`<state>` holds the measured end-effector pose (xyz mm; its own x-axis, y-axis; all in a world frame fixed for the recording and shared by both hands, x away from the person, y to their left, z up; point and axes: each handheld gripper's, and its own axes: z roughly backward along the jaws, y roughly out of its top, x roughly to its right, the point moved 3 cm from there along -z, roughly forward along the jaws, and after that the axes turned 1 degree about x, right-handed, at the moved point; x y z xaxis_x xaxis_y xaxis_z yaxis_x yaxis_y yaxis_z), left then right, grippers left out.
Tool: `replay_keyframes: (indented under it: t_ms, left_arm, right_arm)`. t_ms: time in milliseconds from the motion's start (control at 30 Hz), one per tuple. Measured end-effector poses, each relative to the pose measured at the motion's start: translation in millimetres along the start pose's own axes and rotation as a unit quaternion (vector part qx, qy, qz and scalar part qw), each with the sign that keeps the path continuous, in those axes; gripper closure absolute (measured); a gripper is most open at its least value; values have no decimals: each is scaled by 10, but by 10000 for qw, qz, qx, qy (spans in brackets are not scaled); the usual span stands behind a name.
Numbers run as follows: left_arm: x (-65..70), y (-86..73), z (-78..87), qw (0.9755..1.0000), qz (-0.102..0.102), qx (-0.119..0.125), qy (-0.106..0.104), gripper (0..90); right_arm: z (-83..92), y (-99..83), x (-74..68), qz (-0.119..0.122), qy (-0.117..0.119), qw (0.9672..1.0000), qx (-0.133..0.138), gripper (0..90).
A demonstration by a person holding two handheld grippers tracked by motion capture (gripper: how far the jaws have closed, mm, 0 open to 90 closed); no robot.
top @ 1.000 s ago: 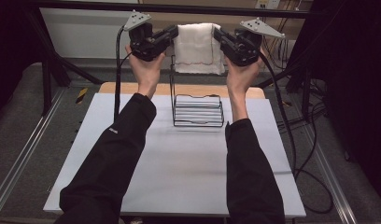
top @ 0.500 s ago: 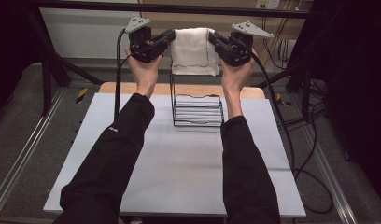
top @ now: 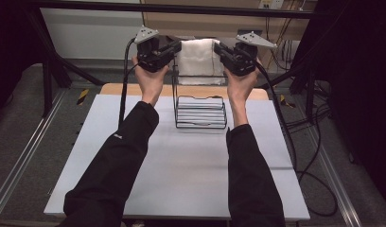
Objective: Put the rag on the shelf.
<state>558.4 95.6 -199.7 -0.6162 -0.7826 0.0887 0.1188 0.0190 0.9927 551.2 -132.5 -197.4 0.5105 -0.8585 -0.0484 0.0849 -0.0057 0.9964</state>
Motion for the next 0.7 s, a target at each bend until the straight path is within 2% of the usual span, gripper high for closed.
replay_keyframes:
  t_ms: [267,700]
  left_arm:
    - [37,-111,19,9999,-31,-94,-80,829]
    - [92,-196,69,9997,-15,-118,-197,829]
  right_arm:
    - [64,-154,16,-71,29,9999,-68,838]
    - [151,-228,-12,-52,-14,9999,-129,836]
